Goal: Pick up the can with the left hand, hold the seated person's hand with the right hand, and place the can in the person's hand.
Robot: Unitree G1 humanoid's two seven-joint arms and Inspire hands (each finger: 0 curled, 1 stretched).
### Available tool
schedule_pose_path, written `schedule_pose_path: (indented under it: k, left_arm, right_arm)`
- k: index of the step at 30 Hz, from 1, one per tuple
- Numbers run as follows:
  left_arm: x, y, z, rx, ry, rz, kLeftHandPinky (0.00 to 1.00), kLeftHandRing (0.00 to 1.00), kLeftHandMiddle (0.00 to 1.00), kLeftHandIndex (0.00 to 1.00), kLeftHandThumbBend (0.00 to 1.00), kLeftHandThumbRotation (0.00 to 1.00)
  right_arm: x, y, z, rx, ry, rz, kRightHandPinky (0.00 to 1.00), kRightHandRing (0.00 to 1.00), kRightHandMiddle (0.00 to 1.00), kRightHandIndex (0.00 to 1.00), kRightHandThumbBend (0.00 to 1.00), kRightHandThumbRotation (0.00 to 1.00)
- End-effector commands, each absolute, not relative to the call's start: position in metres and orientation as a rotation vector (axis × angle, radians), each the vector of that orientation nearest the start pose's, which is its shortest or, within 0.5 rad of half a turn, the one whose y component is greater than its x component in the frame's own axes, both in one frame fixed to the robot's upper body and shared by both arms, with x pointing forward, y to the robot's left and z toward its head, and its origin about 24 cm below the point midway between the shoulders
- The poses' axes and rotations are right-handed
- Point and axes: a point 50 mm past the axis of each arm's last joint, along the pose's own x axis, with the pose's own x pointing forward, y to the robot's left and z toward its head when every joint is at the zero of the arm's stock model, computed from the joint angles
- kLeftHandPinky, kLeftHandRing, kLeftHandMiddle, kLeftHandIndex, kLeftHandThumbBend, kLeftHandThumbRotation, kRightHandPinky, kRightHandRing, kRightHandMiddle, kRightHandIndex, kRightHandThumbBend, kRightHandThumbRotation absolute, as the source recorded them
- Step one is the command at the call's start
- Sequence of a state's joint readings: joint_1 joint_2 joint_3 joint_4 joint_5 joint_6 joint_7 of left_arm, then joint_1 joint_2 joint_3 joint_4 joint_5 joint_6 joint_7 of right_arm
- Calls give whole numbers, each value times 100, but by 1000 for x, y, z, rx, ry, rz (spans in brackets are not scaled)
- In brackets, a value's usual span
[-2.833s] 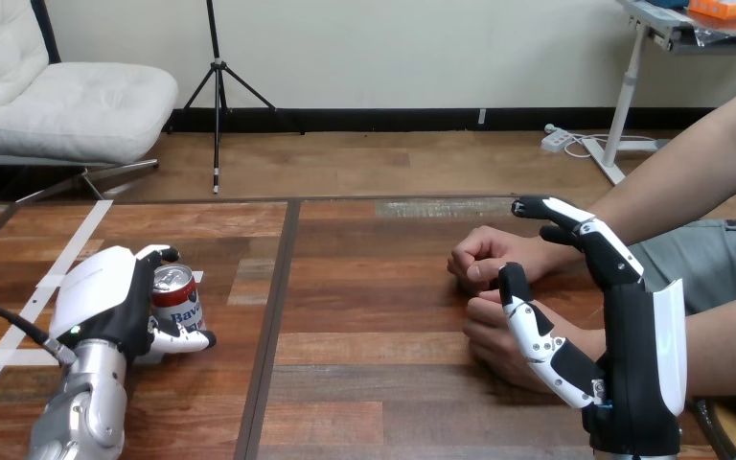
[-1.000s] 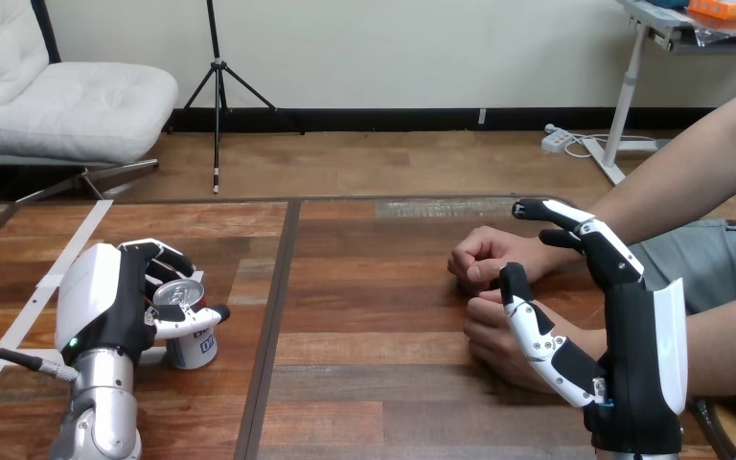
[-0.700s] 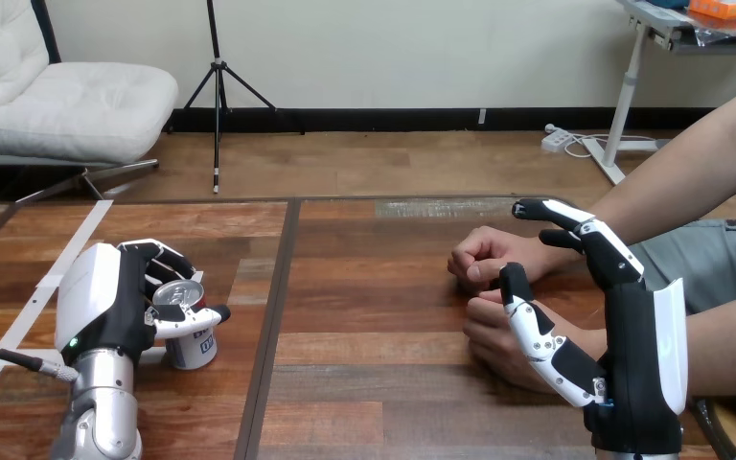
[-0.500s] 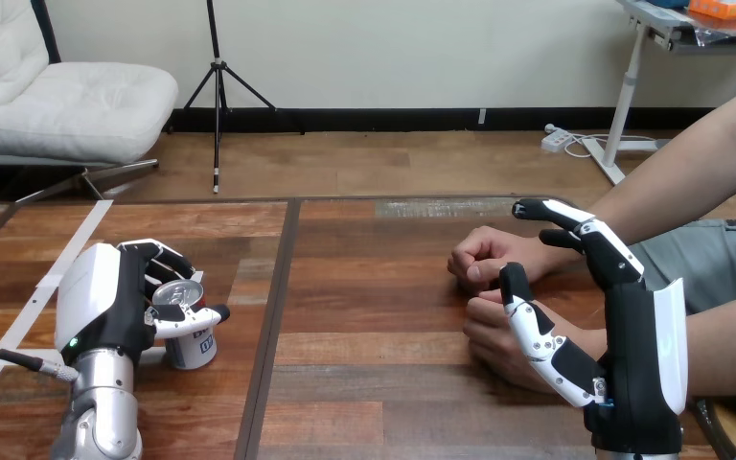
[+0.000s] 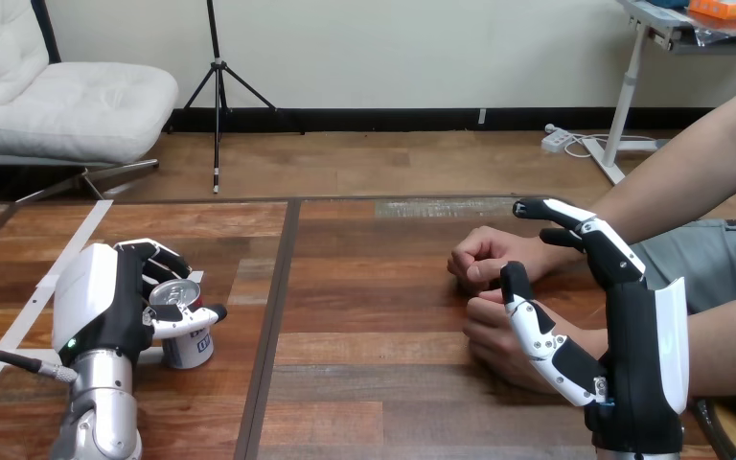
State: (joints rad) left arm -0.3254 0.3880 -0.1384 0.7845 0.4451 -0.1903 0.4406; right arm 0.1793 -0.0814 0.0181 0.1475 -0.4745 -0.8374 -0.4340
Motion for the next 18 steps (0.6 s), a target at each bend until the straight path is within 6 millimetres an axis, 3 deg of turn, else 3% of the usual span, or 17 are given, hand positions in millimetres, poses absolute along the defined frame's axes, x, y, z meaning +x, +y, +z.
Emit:
schedule_pose_path:
  k: [1, 18]
  left_arm:
    - [310, 236, 22, 911, -4, 246, 45, 47, 49, 49, 77, 0]
    - [307, 235, 21, 891, -34, 266, 43, 46, 49, 49, 77, 0]
  right_arm:
    - [201, -155, 66, -355, -683, -160, 69, 77, 74, 68, 32, 25]
    - [201, -155, 66, -362, -683, -160, 70, 78, 74, 68, 32, 26]
